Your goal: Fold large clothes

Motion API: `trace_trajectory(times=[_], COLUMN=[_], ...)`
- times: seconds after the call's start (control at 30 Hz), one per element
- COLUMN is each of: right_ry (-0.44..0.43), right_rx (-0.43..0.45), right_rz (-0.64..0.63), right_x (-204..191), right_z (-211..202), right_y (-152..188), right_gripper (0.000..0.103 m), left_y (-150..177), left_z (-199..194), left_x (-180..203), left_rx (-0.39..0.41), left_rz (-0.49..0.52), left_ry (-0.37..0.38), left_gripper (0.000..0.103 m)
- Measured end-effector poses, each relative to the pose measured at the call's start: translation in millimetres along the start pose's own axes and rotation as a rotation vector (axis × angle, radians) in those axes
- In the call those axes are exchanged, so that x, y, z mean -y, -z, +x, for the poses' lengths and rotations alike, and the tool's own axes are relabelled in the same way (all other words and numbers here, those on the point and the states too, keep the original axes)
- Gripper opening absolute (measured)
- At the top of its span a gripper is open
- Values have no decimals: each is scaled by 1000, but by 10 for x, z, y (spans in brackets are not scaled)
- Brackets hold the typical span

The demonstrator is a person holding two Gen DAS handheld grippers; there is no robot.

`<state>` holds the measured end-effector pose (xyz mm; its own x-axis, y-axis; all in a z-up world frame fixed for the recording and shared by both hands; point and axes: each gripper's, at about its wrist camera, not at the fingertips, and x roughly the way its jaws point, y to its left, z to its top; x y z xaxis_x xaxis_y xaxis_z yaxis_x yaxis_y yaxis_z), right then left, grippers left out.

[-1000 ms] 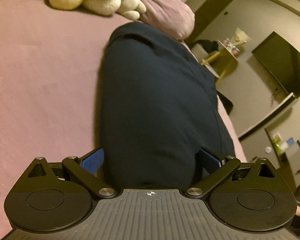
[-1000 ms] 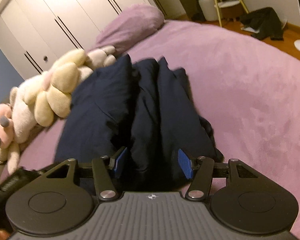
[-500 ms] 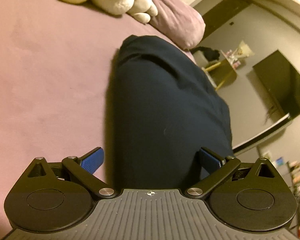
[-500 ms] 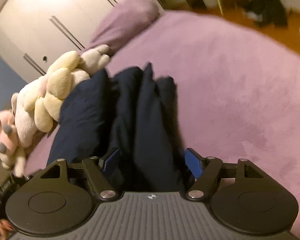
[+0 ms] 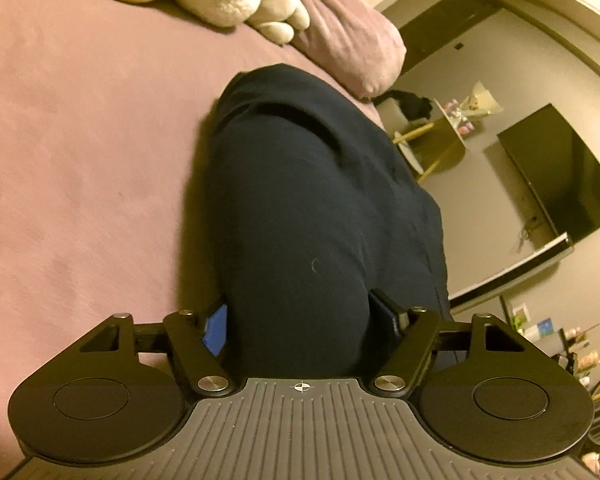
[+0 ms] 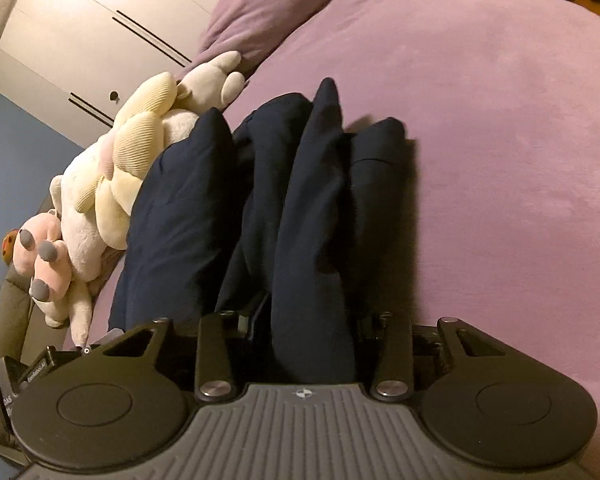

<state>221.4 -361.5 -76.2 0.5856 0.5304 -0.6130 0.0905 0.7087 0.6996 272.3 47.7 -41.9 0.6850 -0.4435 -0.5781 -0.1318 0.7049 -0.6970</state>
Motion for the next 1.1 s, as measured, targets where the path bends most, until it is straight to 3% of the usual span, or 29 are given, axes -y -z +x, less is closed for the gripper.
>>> trace_trajectory(times=[0.17, 0.27, 0.37, 0.47, 0.5, 0.6, 0.67, 0.73, 0.83, 0.9, 0.97, 1.07, 1.1], right_ry=[-70, -146, -202, -126, -86, 36, 83, 86, 35, 0, -8, 100, 142], right_rx=[-33, -101, -161, -129, -117, -53, 31, 90, 108, 117, 116, 59, 48], right_rz=[2, 20, 27, -29, -50, -114, -191, -273, -361, -416, -477, -570, -594], right_x=[-301, -480, -630, -812, -867, -996, -1117, -1299, -1571, -1759, -1936, -2125, -2131], right_z=[132, 413, 686, 731, 682, 372, 51, -252, -464, -509, -456, -212, -143], right_y=[5, 124, 295, 404, 416, 468, 558, 708, 924, 1070, 1181, 1322, 1368], right_gripper=[40, 40, 43, 58, 63, 63, 63, 63, 63, 61, 56, 37, 37], left_y=[-110, -109, -45, 89, 159, 436, 611, 809, 999, 1091, 1143, 1133, 1100], left_z=[-505, -810, -901, -1084, -1167, -1420, -1516, -1558, -1545, -1477, -1440, -1398, -1400], left_x=[-17, -134, -340, -299, -246, -117, -39, 3, 5, 6, 8, -37, -71], left_rx=[90, 116, 88, 140, 160, 223, 218, 181, 121, 85, 105, 98, 86], left_rz=[65, 102, 39, 72, 96, 187, 255, 307, 344, 366, 409, 394, 375], left_ry=[-94, -213, -299, -312, -315, -358, -392, -391, -373, -424, -472, -553, -558], left_gripper=[74, 76, 75, 79, 86, 91, 92, 93, 95, 95, 95, 95, 95])
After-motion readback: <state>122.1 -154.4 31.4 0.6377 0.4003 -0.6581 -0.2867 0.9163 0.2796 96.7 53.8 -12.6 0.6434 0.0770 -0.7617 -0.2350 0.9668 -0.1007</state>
